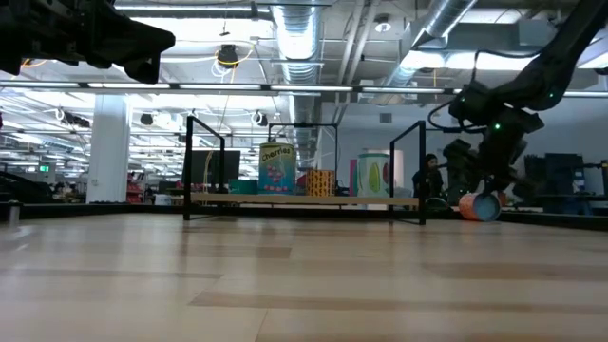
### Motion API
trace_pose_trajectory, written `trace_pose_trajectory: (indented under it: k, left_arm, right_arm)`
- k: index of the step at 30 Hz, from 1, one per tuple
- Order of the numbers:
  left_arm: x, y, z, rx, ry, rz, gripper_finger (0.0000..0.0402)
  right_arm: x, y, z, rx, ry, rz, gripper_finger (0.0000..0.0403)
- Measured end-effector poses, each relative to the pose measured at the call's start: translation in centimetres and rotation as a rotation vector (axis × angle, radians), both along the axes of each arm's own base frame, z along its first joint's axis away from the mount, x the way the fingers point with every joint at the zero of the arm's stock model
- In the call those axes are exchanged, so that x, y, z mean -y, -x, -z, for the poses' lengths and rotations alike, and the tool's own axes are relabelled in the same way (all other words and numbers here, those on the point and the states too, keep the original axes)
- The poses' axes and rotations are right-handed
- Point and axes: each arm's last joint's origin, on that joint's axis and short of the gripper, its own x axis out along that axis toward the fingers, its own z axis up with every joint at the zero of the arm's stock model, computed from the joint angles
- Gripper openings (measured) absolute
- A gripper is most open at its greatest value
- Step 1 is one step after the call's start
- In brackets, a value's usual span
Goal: Pick and place cans onto a shelf
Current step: Put the canned meatballs on the shelf
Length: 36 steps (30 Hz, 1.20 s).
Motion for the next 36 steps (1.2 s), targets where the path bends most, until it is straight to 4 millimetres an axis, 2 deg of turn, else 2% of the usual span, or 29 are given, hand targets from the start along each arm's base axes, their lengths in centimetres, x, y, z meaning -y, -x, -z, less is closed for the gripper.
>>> trace_pose_trajectory:
  k: [8,21,25,36]
  left_arm:
    - [0.0,0.0,0.0,-0.001,-0.001,0.0,0.0002]
    - [0.0,0.0,0.0,-0.003,0.003,0.0,0.0002]
    - [0.0,0.0,0.1,-0.006,0.002,0.0,0.0002]
    - [0.0,0.0,0.1,-0.006,-0.001,0.0,0.0002]
  right_arm:
    - [0.1,-0.1,0.1,0.05,0.023,0.049,0.0111]
    - [0.4,-0.1,0.8,0.046,0.025,0.101,0.0021]
    - [0.3,-0.3,0.8,0.005,0.029,0.08,0.0006]
    - [-0.9,-1.3,0.2,-0.198,0.026,-0.08,0.0003]
